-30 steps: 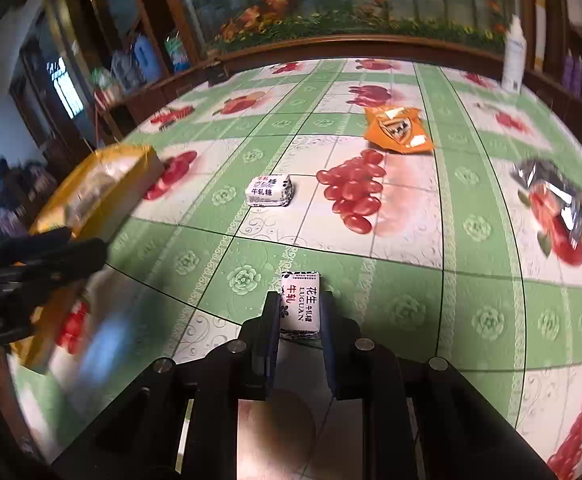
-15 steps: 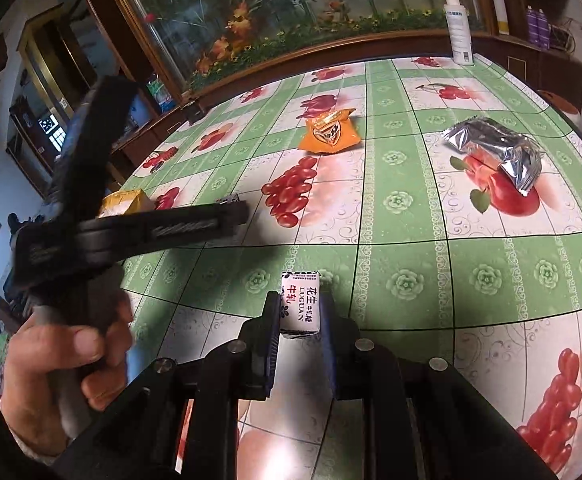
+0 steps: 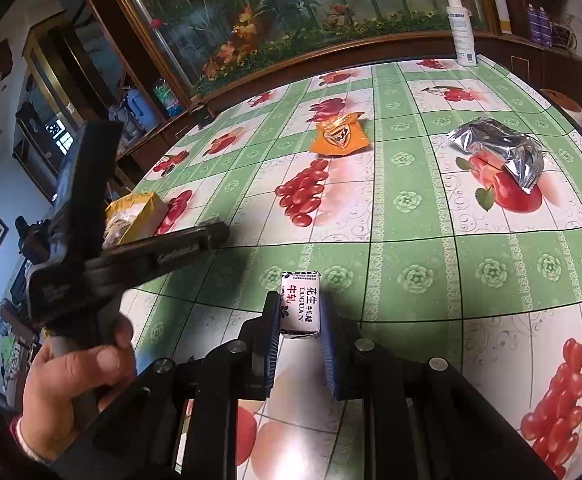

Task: Organize snacks
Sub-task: 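Grasp the small white milk-candy box with the right tool, then carry the white box over the tray and open the right tool to drop it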

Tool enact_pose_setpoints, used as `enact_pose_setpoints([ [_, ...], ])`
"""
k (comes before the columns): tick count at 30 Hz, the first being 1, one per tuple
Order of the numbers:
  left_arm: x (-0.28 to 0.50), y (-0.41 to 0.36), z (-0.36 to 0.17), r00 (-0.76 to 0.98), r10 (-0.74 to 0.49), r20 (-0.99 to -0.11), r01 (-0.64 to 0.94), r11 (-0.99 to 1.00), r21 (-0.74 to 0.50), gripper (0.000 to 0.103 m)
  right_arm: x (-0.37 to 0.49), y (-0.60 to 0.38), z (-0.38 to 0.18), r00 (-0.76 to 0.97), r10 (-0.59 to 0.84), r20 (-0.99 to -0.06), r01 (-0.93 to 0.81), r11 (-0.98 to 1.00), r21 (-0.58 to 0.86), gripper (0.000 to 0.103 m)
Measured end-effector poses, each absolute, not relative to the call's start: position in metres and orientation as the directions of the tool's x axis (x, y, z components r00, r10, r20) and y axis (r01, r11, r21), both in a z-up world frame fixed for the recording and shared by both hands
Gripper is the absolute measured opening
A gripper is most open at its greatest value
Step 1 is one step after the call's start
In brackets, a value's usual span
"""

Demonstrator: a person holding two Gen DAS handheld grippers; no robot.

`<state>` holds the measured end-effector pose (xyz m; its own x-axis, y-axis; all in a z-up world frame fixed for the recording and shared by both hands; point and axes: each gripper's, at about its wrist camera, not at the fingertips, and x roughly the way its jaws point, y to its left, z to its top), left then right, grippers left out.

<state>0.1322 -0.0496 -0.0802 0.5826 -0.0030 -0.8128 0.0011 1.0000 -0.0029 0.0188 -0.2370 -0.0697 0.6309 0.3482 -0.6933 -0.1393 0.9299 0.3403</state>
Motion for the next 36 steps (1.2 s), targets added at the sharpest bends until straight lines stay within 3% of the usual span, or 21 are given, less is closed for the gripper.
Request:
enact_pose_setpoints([
  [21, 0.039, -0.014, -0.057, 0.681, 0.119, -0.723, -0.084, 0.993, 0.085, 0.029, -0.018, -0.174, -0.046, 0.632, 0.367, -0.682, -0.272, 0.93, 0.248, 0.019],
  [36, -0.001, 0.037, -0.042, 0.711, 0.195, -0.676, -0.168, 0.98, 0.106, 0.03, -0.024, -0.127, -0.023, 0.654, 0.347, -0.673, -0.379, 0.919, 0.106, 0.019],
])
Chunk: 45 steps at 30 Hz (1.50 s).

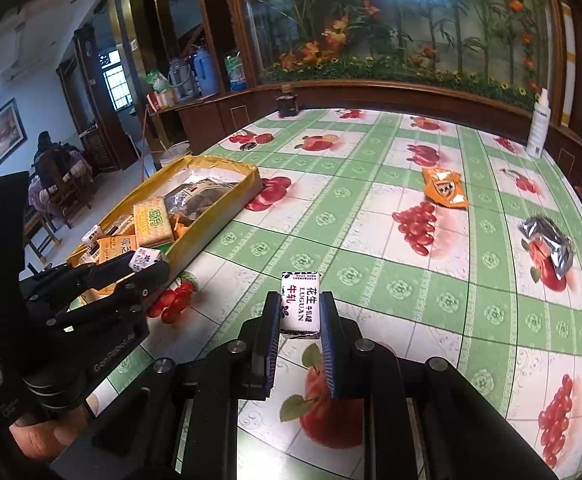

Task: Organize snacks
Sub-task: 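Carry the white box over the tray and open the right tool to drop it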

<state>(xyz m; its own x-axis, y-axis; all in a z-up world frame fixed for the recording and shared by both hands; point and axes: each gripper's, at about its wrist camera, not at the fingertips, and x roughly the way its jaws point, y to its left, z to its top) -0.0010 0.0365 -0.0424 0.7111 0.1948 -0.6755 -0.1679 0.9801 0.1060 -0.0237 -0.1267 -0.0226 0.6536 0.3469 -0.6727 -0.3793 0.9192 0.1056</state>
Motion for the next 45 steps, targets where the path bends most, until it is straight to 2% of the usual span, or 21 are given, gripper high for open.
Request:
enact_pose_setpoints([
  [27, -0.015, 0.112, -0.043, 0.68, 0.292, -0.672, -0.309, 0.946, 0.099, 0.03, -0.019, -0.04, -0.014, 0.659, 0.335, -0.674, -0.521, 0.849, -0.088, 0.019],
  [45, -0.018, 0.148, -0.045, 0.663, 0.321, -0.677, -0.37, 0.926, 0.077, 0.03, -0.018, 0.002, -0.025, 0.64, 0.335, -0.692, -0.581, 0.8, -0.15, 0.019],
])
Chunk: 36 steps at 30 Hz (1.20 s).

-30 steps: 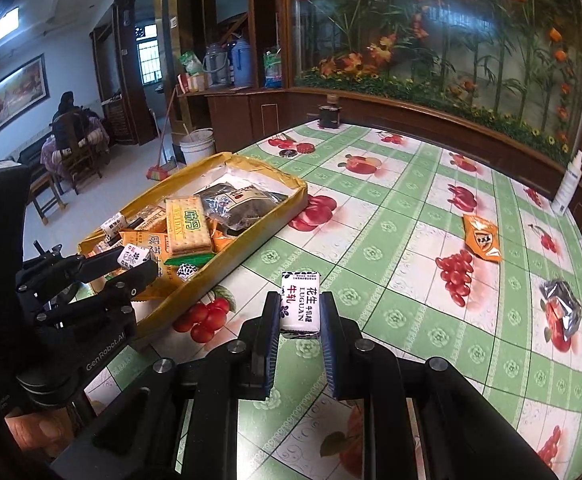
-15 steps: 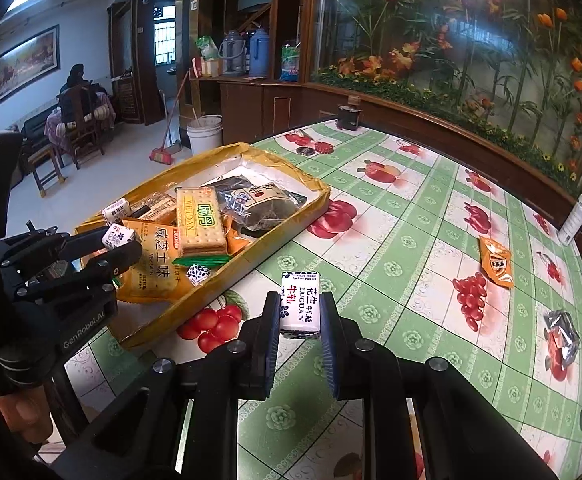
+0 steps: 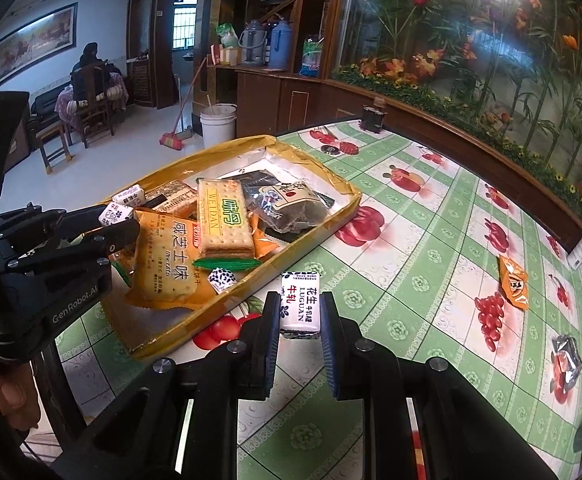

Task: Organize snacks
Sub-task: 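Carry the white box over the tray and open the right tool to drop it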

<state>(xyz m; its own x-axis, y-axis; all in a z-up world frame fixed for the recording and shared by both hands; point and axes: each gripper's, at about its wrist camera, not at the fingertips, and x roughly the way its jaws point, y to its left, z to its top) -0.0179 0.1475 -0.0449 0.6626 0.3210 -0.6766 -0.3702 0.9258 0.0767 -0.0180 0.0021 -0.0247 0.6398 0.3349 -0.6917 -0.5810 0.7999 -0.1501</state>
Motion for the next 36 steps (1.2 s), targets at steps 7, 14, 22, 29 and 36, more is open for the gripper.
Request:
enact_pose_setpoints([
  [7, -0.017, 0.158, -0.044, 0.654, 0.34, -0.676, -0.393, 0.916, 0.08, 0.03, -0.01, 0.015, -0.024, 0.593, 0.395, -0.702, -0.617, 0.782, -0.081, 0.019],
  [14, -0.013, 0.172, -0.042, 0.643, 0.356, -0.678, -0.417, 0.905, 0.08, 0.03, 0.001, 0.034, -0.021, 0.546, 0.461, -0.699, -0.65, 0.76, -0.007, 0.019],
  [22, -0.007, 0.184, -0.042, 0.637, 0.368, -0.678, -0.436, 0.897, 0.078, 0.03, 0.024, 0.056, -0.02, 0.483, 0.538, -0.69, -0.665, 0.738, 0.11, 0.019],
  [29, -0.002, 0.192, -0.046, 0.627, 0.371, -0.685, -0.445, 0.892, 0.077, 0.03, 0.038, 0.072, -0.028, 0.461, 0.548, -0.698, -0.664, 0.734, 0.139, 0.019],
  [36, 0.004, 0.193, -0.05, 0.618, 0.378, -0.689, -0.447, 0.89, 0.088, 0.03, 0.05, 0.077, -0.039, 0.447, 0.541, -0.713, -0.653, 0.742, 0.153, 0.019],
])
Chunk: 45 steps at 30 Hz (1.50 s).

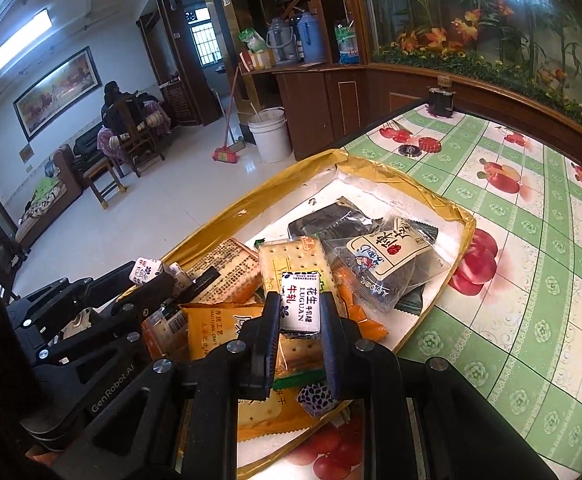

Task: Organize snacks
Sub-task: 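Carry the white box over the tray and open the right tool to drop it, then move both tools from the tray toward the orange bag and silver foil bag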

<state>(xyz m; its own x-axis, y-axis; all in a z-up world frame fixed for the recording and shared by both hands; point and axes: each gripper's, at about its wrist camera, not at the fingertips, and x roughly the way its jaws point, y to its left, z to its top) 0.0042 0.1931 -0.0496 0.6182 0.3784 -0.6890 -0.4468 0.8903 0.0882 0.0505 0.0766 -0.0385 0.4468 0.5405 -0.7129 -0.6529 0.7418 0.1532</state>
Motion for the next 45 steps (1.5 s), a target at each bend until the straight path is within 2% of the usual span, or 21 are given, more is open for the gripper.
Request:
enact_pose_setpoints([
  [4, 0.008, 0.193, -0.051, 0.61, 0.376, -0.698, -0.443, 0.892, 0.092, 0.031, 0.057, 0.078, -0.043, 0.435, 0.542, -0.719, -0.646, 0.744, 0.17, 0.021],
  [6, 0.007, 0.193, -0.05, 0.605, 0.377, -0.702, -0.449, 0.889, 0.09, 0.041, 0.059, 0.077, -0.043, 0.439, 0.542, -0.717, -0.64, 0.749, 0.174, 0.023],
  [8, 0.006, 0.192, -0.047, 0.611, 0.381, -0.694, -0.453, 0.887, 0.088, 0.068, 0.061, 0.073, -0.042, 0.436, 0.549, -0.713, -0.632, 0.751, 0.191, 0.03],
  [10, 0.004, 0.19, -0.043, 0.62, 0.392, -0.68, -0.454, 0.886, 0.096, 0.075, 0.059, 0.07, -0.04, 0.444, 0.55, -0.708, -0.628, 0.754, 0.191, 0.03],
  [15, 0.001, 0.183, -0.035, 0.63, 0.394, -0.67, -0.448, 0.888, 0.102, 0.075, 0.055, 0.059, -0.032, 0.466, 0.552, -0.691, -0.616, 0.763, 0.194, 0.042],
  [27, -0.004, 0.147, -0.018, 0.667, 0.369, -0.648, -0.393, 0.912, 0.115, 0.075, 0.047, -0.006, -0.019, 0.52, 0.536, -0.666, -0.536, 0.811, 0.234, 0.044],
  [45, 0.008, 0.077, -0.013, 0.695, 0.31, -0.648, -0.277, 0.948, 0.156, 0.077, 0.037, -0.121, -0.018, 0.624, 0.427, -0.655, -0.362, 0.9, 0.242, 0.046],
])
